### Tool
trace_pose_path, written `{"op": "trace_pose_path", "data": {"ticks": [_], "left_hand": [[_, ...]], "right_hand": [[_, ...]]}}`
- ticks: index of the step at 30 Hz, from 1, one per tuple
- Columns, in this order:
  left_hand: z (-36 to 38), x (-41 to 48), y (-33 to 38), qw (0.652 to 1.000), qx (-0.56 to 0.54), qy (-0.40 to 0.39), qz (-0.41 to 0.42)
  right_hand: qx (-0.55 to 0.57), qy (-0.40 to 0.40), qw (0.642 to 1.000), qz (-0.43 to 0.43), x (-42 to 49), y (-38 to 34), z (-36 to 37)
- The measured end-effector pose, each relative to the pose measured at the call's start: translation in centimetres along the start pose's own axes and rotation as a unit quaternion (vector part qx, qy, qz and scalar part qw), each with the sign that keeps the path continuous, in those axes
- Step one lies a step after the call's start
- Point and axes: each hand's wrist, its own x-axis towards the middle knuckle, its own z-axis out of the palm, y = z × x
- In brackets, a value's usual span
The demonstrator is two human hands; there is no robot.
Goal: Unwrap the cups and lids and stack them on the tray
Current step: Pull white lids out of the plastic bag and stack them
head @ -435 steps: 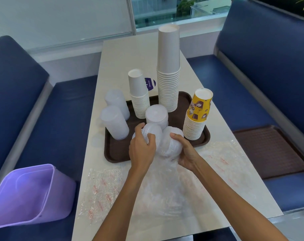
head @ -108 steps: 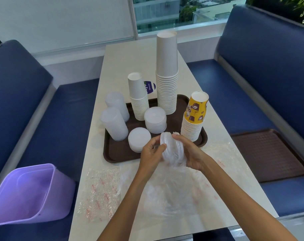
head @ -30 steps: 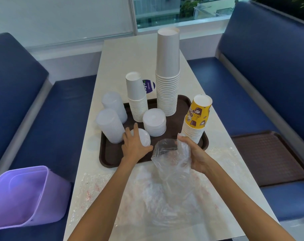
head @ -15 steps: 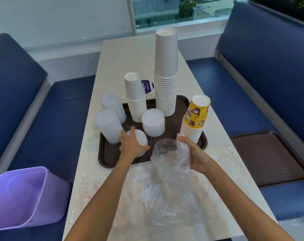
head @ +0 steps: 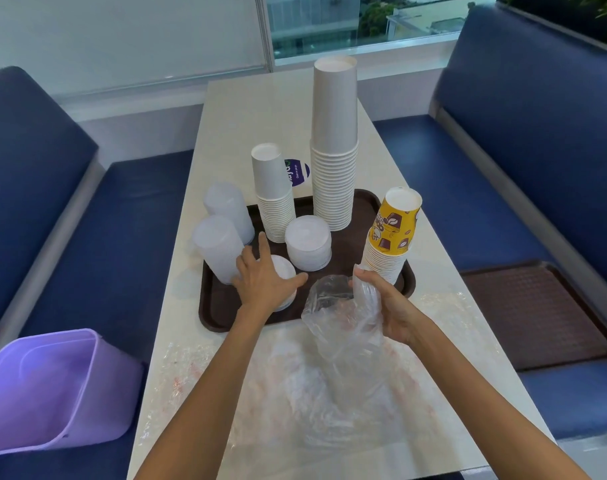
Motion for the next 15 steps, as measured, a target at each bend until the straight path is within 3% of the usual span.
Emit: {"op": "trace_pose_path", "data": {"ticks": [2,4,6,10,15], "left_hand": [[-0.8,-1.0,0.7,0.989,-0.114,0.077,0.06],[-1.6,-2.4,1.5,0.958,-0.252,0.089,0.104],[-1.8,-3.9,2.4,0.934,-0.34,0.025,0.111],[-0.4,-5.9,2.8,0.899,-0.41,-0.091,0.122],[1.2,-7.5,2.9,0.869,-0.467,-0.124,0.105]], "right_hand": [[-0.007,-0.007,1.0,0.0,0.2,0.2,0.1],[-0.018,-0.02,1.0,-0.003,0.3,0.4,0.3],[-0.019,-0.036,0.999,-0.022,0.4,0.6,0.5],[-0.021,-0.086,0.995,-0.047,0.7,1.1,0.3],[-0.069,-0.077,0.993,-0.053,1.2,1.3,0.4]]}}
